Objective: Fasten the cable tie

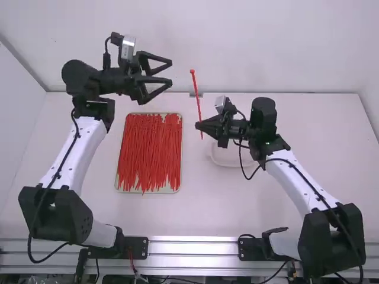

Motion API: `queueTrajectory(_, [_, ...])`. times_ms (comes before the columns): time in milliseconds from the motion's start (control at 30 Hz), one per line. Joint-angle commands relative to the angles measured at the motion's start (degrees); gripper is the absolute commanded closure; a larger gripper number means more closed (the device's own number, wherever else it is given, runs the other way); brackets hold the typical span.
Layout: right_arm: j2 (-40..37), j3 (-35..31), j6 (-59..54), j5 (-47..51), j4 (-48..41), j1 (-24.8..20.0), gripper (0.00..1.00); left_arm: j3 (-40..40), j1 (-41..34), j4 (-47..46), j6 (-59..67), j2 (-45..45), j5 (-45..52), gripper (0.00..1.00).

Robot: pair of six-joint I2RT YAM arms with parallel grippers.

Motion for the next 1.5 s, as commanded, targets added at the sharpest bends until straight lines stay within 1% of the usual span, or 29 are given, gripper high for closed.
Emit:
queueTrajectory(0, [0.22, 1.4, 1.05, 1.68, 0.24, -0.98, 1.0, 1.36, 1.22, -1.57, 3.54, -0.59, 1.07, 0.01])
queueTrajectory(67, [0.22, 1.4, 3.39, 3.43, 1.38, -1.33, 1.0, 1.36, 1.9, -3.82, 6.12, -0.59, 0.85, 0.0])
queueTrajectory(100, [0.22, 1.4, 5.22, 5.6, 2.1, -1.57, 1.0, 1.36, 2.45, -6.47, 8.22, -0.59, 0.15, 0.01])
queueTrajectory(133, [0.22, 1.4, 5.22, 5.6, 2.1, -1.57, 1.0, 1.36, 2.45, -6.47, 8.22, -0.59, 0.15, 0.01])
queueTrajectory(200, [0.22, 1.4, 6.88, 9.53, 3.19, -1.55, 1.0, 1.36, 3.08, -10.03, 10.47, -0.59, -1.05, 0.01])
queueTrajectory(267, [0.2, 1.4, 7.72, 12.7, 3.28, -1.31, 1.0, 1.36, 3.45, -11.58, 11.65, -0.59, -0.79, 0.01])
queueTrajectory(367, [0.2, 1.4, 8.24, 20.06, 2.95, 0.0, 1.0, 1.36, 3.58, -14.97, 15.41, -0.59, -0.46, 0.01])
queueTrajectory(400, [0.2, 1.4, 8.24, 20.39, 2.93, 0.07, 1.0, 1.36, 3.54, -15.19, 15.67, -0.59, -0.48, 0.01])
queueTrajectory(467, [0.2, 1.4, 8.26, 24.61, 2.05, 1.01, 1.0, 1.36, 3.39, -17.68, 19.12, -0.59, -0.52, 0.0])
queueTrajectory(500, [0.11, 1.4, 8.35, 28.26, 1.25, 1.9, 1.0, 1.36, 3.39, -18.91, 20.28, -0.61, -1.03, 0.01])
queueTrajectory(567, [0.11, 1.4, 9.38, 31.61, 0.92, 2.86, 1.0, 1.36, 3.39, -19.85, 21.42, -0.61, -1.07, 0.01])
queueTrajectory(600, [0.11, 1.4, 10.14, 34.93, 0.35, 3.96, 1.0, 1.36, 3.37, -20.46, 22.47, -0.61, -1.07, 0.01])
queueTrajectory(633, [0.11, 1.4, 10.19, 35.26, 0.33, 4.07, 1.0, 1.36, 3.37, -20.55, 22.51, -0.61, -1.09, 0.01])
queueTrajectory(733, [0.0, 1.4, 10.67, 40.46, 0.09, 5.97, 1.0, 1.36, 3.43, -20.81, 22.86, -0.61, -1.16, 0.01])
queueTrajectory(867, [0.0, 1.75, 12.74, 47.74, -0.31, 7.67, 1.0, 1.36, 4.31, -20.57, 21.64, -0.63, -2.58, 0.01])
queueTrajectory(900, [0.0, 1.86, 12.76, 48.24, -0.48, 7.76, 1.0, 1.36, 4.39, -20.52, 21.46, -0.63, -2.58, 0.01])
queueTrajectory(1033, [0.0, 5.16, 12.72, 56.78, -6.32, 9.42, 1.0, 1.38, 4.68, -20.2, 20.63, -0.63, -2.36, 0.01])
queueTrajectory(1233, [0.02, 8.96, 12.7, 66.84, -12.15, 12.26, 1.0, 1.36, 4.33, -20.2, 20.41, -0.63, -2.64, 0.01])
queueTrajectory(1267, [0.02, 9.57, 12.74, 71.04, -13.31, 13.2, 1.0, 1.36, 4.35, -20.22, 20.41, -0.63, -2.6, 0.01])
queueTrajectory(1333, [0.02, 9.88, 12.72, 74.14, -13.97, 13.99, 1.0, 1.36, 4.35, -20.15, 20.37, -0.63, -2.6, 0.01])
queueTrajectory(1400, [0.02, 10.51, 12.72, 81.37, -15.58, 16.11, 1.0, 1.36, 4.37, -20.52, 19.06, -0.63, -4.0, 0.01])
queueTrajectory(1467, [0.02, 10.78, 12.74, 85.24, -16.46, 17.57, 1.0, 1.36, 4.35, -20.57, 18.97, -0.63, -4.11, 0.01])
